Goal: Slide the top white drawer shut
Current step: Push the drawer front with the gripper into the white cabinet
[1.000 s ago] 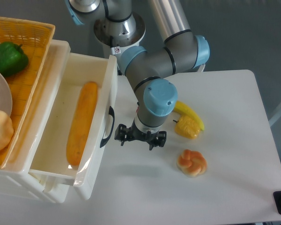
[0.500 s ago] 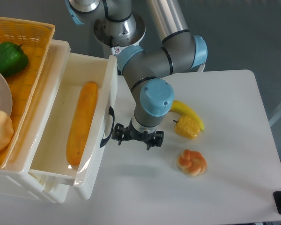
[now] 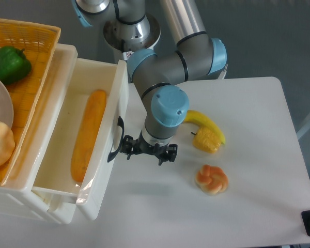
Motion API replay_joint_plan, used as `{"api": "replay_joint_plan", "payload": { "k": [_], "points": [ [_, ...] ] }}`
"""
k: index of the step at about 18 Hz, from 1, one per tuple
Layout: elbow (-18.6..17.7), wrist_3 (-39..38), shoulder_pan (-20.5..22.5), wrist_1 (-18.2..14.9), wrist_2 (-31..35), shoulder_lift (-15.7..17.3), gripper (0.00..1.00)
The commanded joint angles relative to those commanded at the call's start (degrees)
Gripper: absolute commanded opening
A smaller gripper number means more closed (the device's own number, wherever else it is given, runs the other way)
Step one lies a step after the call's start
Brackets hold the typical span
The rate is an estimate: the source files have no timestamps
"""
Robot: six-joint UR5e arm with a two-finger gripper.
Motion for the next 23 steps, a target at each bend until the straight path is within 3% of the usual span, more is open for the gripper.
{"api": "replay_joint_plan", "payload": {
  "k": [23],
  "points": [
    [0.09,-0.09,-3.51,-2.11,-1.41,1.41,1.0]
  ]
}}
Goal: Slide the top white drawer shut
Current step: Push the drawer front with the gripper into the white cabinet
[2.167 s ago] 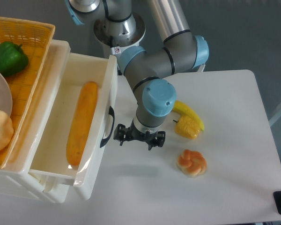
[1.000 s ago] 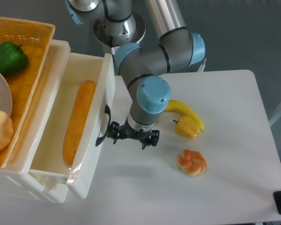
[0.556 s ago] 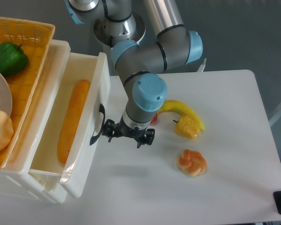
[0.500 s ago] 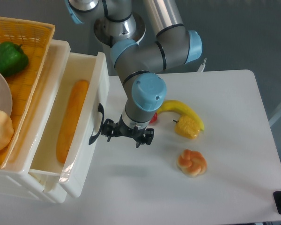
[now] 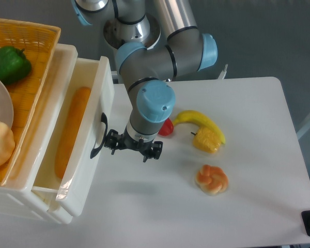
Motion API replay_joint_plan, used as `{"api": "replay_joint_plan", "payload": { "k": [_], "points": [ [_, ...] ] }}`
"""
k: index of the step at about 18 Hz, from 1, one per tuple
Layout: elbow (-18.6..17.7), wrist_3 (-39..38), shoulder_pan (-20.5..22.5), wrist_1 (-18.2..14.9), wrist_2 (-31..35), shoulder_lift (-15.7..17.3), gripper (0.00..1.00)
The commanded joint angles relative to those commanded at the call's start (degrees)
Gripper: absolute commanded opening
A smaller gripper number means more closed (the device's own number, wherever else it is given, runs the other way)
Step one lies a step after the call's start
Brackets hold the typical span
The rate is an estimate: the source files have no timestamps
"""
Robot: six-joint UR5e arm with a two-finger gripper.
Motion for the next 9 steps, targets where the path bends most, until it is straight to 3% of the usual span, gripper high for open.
{"api": "replay_joint_plan", "payload": {
  "k": [9],
  "points": [
    [0.0,0.0,-1.93,0.35,0.44,0.62,1.0]
  ]
}}
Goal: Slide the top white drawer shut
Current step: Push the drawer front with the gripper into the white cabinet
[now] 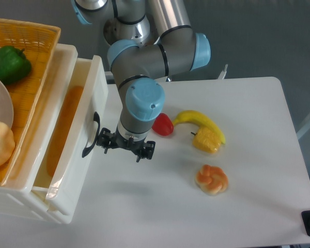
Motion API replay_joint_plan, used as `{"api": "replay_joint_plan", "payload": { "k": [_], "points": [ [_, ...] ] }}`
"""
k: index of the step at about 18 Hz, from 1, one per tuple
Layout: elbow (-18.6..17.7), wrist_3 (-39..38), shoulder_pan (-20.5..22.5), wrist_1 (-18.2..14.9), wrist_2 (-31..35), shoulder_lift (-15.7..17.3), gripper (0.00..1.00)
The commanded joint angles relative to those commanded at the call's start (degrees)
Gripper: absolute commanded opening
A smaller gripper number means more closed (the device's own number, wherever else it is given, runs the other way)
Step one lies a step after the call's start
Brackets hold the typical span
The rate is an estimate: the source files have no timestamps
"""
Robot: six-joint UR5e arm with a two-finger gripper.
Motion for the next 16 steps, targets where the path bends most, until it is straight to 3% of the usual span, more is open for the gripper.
{"api": "replay_joint_plan", "payload": {
  "k": [16],
  "points": [
    [0.18,0.18,-1.58,0.62,0.35,-0.18,1.0]
  ]
}}
